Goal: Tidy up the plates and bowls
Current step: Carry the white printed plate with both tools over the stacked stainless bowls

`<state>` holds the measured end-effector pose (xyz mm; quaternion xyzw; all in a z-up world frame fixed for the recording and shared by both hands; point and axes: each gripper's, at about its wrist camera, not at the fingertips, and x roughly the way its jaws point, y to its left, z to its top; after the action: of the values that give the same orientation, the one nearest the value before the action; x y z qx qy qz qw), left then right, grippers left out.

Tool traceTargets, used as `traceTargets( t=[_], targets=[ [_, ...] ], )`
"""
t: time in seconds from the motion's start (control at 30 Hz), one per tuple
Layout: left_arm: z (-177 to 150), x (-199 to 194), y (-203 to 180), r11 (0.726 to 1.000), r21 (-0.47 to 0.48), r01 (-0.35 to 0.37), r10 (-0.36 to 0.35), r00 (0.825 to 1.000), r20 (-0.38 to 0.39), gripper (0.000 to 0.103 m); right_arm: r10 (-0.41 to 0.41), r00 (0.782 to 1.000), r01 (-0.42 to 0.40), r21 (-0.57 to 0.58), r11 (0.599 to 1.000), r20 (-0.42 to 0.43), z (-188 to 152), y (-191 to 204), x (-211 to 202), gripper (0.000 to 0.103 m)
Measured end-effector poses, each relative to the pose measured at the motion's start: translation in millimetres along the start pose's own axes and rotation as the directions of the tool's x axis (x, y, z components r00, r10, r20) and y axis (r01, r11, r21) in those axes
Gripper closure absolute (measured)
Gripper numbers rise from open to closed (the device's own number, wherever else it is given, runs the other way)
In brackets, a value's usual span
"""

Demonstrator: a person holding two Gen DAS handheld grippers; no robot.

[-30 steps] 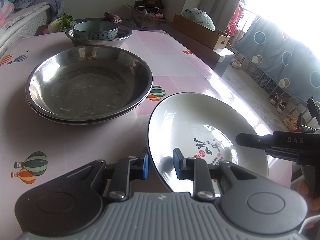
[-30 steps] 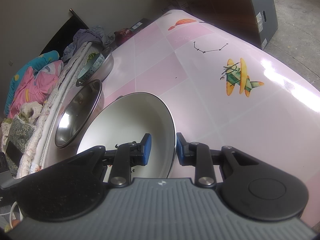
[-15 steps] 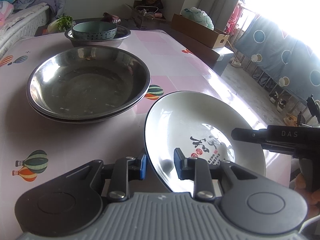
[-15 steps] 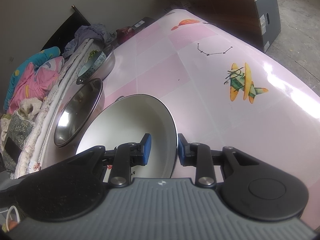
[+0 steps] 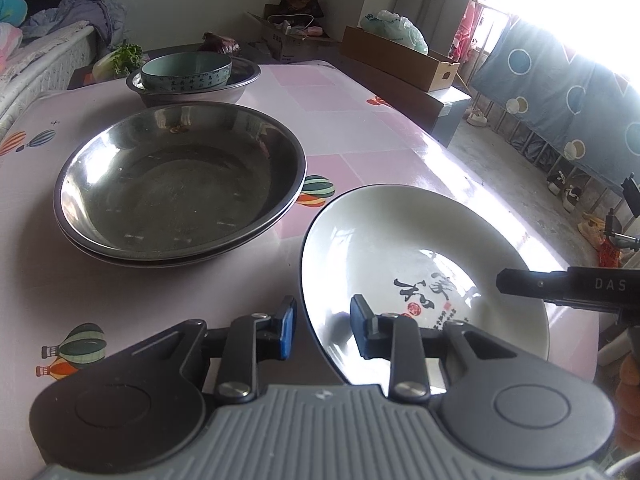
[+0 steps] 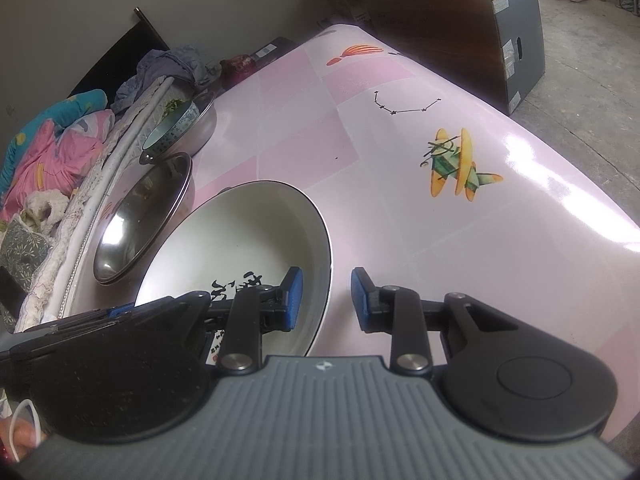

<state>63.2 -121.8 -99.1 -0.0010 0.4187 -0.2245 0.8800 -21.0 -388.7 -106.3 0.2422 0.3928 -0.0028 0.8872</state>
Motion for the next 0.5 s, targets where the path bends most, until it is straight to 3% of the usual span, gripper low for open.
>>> traceTargets(
  t=[0.5],
  targets=[
    [2, 5, -15, 0.998, 0.046, -0.043, 0.043, 0.999, -0.004, 0.068, -0.006, 1.0, 0.007, -0.065, 0.998, 0.011, -7, 13, 5, 0.078]
  ],
)
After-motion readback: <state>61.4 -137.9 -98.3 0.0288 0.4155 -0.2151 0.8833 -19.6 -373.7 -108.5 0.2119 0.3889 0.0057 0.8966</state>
